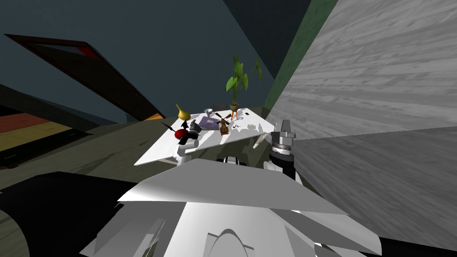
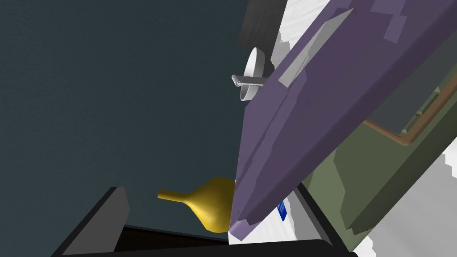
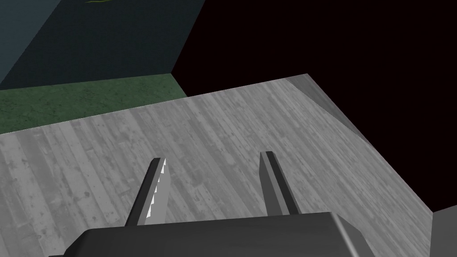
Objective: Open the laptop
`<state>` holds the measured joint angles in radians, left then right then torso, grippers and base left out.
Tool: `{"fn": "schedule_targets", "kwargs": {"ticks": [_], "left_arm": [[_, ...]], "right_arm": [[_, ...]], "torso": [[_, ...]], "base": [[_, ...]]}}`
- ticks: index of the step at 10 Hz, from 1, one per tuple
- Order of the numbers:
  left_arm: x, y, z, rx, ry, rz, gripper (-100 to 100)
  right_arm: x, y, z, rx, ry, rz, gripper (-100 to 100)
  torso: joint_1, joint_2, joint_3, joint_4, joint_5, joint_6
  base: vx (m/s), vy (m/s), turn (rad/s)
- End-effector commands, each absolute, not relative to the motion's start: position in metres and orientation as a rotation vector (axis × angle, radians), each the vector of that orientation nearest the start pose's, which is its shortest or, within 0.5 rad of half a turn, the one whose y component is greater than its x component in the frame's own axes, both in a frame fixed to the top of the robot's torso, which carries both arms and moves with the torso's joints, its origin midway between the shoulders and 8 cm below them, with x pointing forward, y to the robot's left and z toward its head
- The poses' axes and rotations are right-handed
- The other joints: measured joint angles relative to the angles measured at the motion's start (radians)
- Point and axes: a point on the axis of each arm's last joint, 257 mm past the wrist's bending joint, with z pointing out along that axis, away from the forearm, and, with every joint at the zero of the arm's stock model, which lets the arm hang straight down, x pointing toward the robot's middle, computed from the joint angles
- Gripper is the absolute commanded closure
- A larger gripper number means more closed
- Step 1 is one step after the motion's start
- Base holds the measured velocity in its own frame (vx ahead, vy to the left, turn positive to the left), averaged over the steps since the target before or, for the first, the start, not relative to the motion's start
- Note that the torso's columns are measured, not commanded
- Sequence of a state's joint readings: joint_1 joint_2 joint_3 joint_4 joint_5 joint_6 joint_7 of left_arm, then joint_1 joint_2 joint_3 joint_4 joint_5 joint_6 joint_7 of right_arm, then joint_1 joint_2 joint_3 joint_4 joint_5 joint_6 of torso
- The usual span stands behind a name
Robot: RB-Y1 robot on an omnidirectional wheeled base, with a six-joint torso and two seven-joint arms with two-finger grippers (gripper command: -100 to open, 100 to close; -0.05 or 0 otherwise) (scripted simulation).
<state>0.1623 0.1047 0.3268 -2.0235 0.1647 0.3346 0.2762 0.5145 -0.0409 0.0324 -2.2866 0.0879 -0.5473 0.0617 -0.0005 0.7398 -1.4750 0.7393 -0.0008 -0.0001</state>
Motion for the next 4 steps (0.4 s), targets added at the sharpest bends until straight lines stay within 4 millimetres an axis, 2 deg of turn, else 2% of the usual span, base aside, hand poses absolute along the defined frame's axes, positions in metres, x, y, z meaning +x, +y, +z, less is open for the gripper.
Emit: {"fn": "schedule_targets", "kwargs": {"ticks": [1,4], "left_arm": [[0.468,0.42,-0.1386,-1.503,0.801,-1.187,0],[0.4679,0.4201,-0.1395,-1.505,0.802,-1.186,0]], "right_arm": [[0.3369,-0.2525,0.0294,0.518,0.683,1.231,0],[0.3369,-0.2525,0.0295,0.518,0.683,1.231,0]], "torso": [[0.0,0.0,0.0,0.0,0.0,0.0],[0.0,-0.002,-0.001,-0.001,0.001,0.0]], "base": [[0.0,0.0,0.0],[0.0,0.0,0.0]]}}
